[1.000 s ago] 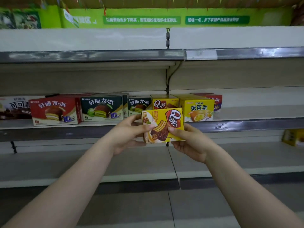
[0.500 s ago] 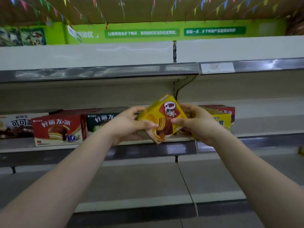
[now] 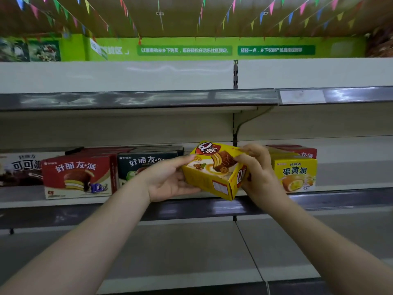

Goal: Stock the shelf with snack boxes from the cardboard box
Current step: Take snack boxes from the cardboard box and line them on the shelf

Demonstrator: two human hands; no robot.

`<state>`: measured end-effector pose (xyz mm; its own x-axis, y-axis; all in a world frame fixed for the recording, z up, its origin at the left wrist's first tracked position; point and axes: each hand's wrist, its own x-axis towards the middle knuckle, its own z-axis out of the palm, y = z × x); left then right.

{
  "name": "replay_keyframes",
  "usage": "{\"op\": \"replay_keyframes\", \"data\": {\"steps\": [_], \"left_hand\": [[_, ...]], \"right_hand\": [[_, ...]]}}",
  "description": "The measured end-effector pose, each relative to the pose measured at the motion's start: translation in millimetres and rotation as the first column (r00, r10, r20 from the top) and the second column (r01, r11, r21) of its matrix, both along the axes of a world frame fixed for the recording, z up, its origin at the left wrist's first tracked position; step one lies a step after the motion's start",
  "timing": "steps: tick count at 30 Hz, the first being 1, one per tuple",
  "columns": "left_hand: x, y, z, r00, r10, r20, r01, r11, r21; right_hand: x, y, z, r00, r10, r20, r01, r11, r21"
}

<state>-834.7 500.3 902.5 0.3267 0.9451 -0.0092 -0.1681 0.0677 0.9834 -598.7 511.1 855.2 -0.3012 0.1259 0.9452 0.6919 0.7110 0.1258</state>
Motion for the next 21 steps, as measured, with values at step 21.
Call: {"op": "replay_keyframes", "data": {"steps": [21], "left_hand": [[28,34,-28,0.887,0.146,-0.439,-0.008,0.954,0.3]], "right_hand": [[-8,-7,7,0.883,-0.347,-0.315,-0.053,0.594,-0.803]]}}
